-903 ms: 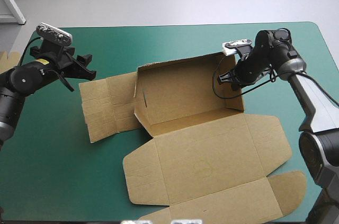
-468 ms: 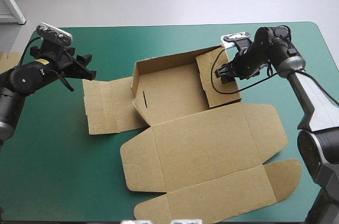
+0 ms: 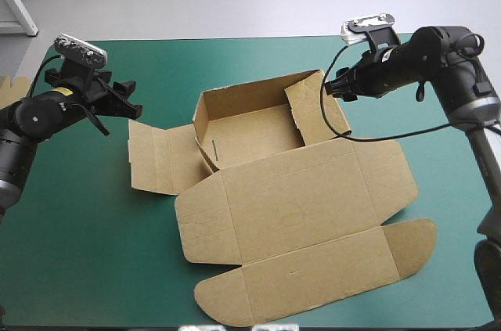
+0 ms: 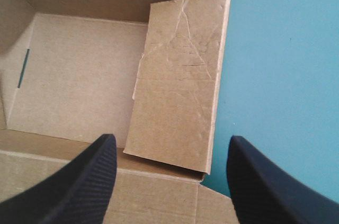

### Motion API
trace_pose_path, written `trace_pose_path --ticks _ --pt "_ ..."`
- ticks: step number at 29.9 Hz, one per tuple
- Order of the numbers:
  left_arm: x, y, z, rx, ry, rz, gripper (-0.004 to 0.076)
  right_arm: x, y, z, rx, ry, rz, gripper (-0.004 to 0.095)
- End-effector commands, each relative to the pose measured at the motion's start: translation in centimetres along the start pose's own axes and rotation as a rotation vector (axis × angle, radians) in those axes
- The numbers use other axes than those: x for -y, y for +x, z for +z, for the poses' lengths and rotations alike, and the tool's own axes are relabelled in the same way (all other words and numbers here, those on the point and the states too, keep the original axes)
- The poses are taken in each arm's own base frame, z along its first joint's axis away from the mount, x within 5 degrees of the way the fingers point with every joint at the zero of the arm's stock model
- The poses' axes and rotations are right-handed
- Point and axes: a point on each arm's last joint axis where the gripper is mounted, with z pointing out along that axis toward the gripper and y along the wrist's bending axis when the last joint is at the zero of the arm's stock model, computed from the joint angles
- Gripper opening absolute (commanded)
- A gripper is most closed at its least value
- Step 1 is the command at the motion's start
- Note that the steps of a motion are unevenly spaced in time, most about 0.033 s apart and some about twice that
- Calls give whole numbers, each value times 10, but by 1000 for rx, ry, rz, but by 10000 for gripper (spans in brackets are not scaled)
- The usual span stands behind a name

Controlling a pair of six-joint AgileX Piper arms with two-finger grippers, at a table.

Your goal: Fold the box

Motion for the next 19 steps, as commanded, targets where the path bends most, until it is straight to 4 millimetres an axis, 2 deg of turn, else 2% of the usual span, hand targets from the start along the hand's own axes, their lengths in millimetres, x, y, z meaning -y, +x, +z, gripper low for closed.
trace_pose_path --ticks 1,6,12,19 --pt "-3 -18 -16 102 -40 -23 369 -14 2 -23 103 25 -26 559" --pt "-3 -17 -16 99 -37 -23 369 -11 13 13 88 106 -65 560" --pt "-3 -17 -16 97 -35 -23 369 -3 5 54 97 114 -94 665" --pt "-3 -17 -16 97 -35 -23 369 5 5 103 -39 102 -88 677"
